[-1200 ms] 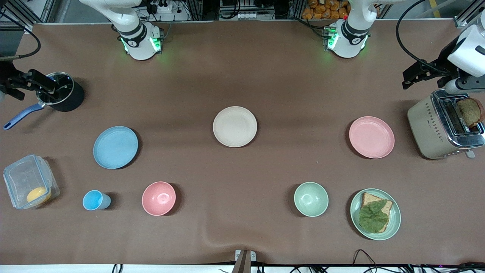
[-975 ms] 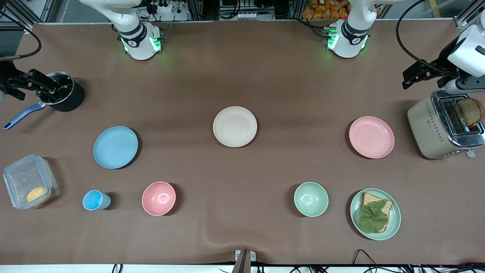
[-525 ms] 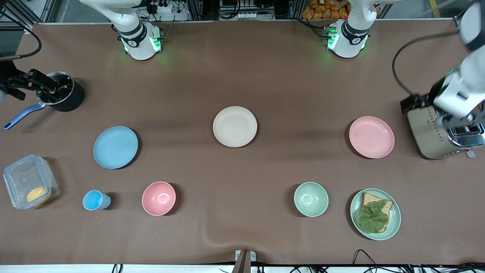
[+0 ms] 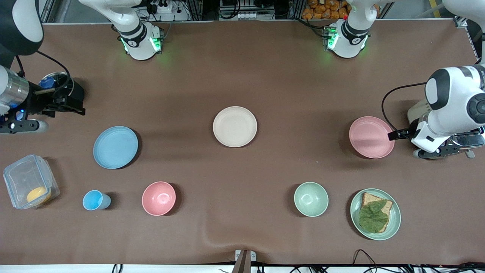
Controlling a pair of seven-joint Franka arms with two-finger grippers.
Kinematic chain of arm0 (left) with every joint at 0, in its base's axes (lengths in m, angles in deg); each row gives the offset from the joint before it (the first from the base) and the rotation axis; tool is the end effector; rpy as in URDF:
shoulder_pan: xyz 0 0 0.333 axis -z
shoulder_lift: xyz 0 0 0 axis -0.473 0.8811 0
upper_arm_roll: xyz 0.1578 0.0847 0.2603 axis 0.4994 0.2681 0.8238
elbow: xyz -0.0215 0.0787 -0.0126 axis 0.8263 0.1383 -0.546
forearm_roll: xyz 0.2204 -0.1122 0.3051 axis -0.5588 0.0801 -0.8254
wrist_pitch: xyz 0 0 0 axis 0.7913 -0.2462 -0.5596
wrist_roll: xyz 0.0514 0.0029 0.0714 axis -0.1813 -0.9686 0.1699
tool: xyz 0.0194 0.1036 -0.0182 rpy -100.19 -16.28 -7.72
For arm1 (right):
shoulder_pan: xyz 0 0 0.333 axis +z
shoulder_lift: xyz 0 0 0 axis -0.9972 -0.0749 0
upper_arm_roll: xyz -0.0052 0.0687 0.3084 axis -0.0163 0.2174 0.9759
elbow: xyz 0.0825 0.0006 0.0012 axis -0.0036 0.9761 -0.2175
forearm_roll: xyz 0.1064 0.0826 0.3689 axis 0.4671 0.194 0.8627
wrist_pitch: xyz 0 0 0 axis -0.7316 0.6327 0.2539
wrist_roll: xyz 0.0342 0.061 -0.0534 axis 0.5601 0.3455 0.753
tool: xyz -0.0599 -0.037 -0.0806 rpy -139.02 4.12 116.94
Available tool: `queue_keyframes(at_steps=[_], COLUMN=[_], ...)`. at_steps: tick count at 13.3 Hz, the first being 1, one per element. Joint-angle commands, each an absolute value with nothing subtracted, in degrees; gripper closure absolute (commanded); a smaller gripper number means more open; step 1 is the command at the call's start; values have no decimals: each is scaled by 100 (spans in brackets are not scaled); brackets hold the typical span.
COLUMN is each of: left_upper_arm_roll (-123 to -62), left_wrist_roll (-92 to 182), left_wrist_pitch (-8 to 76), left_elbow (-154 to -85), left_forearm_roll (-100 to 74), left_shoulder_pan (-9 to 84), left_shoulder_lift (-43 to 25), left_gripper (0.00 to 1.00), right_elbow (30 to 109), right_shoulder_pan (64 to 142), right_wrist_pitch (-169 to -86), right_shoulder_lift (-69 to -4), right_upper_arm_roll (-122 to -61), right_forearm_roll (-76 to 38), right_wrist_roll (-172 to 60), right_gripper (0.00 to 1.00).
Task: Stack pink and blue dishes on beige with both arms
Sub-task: 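Grasp the pink plate with the left gripper while the right gripper grasps the blue plate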
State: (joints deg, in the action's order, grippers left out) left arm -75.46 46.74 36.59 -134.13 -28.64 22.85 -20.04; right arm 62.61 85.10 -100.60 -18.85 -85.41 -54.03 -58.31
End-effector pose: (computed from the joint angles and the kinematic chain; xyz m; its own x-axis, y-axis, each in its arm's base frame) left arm 0.5811 0.0495 0.3268 0.9786 0.1553 -0.1350 0.1422 -0.9846 -0.1019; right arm 0.5780 0.0027 0.5493 0.9867 0.0483 -0.1555 0.0433 -0.9984 -0.0357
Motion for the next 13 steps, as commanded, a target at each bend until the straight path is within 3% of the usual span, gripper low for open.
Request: queue_keyframes(at_steps=[1, 8, 13], left_upper_arm_roll=[-7598, -7633, -7642], left_wrist_roll=[4599, 4240, 4010], left_wrist_pitch=[3815, 4167, 4264], left_elbow=[-13408, -13416, -13399], left_forearm_roll=[-2878, -2720, -2597], left_shoulder_pan=[2225, 1884, 1786], left_shoulder_lift=[-1714, -975, -764], left_gripper=[0, 0, 0], right_elbow=[6139, 6156, 7630], right_shoulder_pan=[8483, 7816, 7296], right_wrist_pitch=[-9971, -10110, -12331], right_shoulder_lift=[-2304, -3147, -3202], right_upper_arm_roll=[-8549, -8575, -8584], right_forearm_roll=[-5278, -5384, -5375], right_wrist_roll=[-5858, -5484, -4224], right_gripper=[0, 0, 0])
